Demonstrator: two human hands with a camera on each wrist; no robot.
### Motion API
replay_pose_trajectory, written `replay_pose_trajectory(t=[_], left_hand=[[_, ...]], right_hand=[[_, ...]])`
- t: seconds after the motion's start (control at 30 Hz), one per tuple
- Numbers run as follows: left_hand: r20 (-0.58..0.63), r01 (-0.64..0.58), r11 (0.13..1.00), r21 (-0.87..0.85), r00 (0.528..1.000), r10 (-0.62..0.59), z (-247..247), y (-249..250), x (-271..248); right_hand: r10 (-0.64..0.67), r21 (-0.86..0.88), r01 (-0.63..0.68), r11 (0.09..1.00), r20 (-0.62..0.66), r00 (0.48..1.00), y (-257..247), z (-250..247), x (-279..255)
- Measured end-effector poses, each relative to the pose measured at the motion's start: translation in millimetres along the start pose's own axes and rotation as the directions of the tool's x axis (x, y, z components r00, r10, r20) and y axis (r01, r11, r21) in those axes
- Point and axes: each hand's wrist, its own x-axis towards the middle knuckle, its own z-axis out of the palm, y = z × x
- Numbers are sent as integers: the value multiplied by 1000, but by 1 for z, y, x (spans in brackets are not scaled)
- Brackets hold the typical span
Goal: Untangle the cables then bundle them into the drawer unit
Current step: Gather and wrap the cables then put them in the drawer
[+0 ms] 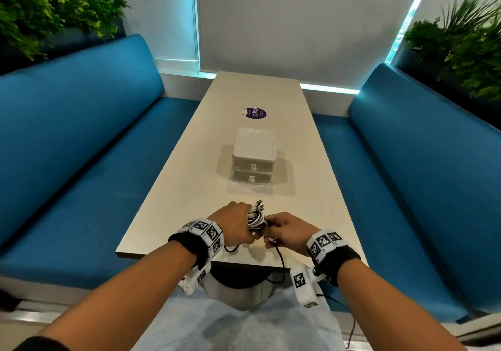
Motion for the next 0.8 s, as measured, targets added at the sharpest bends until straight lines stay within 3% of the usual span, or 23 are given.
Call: replay_pose_trajectory(t=[0.2, 0.33, 0.63, 0.8], left_hand=[[-27, -22, 987, 158, 999, 26, 2, 5, -1], [-8, -19, 998, 54, 1000, 19, 7, 3, 0], [-23, 14, 997, 81, 1000, -13, 13, 3, 4], [-67, 73, 997, 0, 995, -73, 14, 1, 8]], right_hand=[[12, 143, -5, 990, -46, 999, 7, 1, 5], [5, 156, -1, 988, -28, 1000, 1, 1, 2], [-10, 144, 29, 989, -132, 991, -4, 0, 10], [-40, 36, 46, 998, -154, 987, -7, 4, 12]])
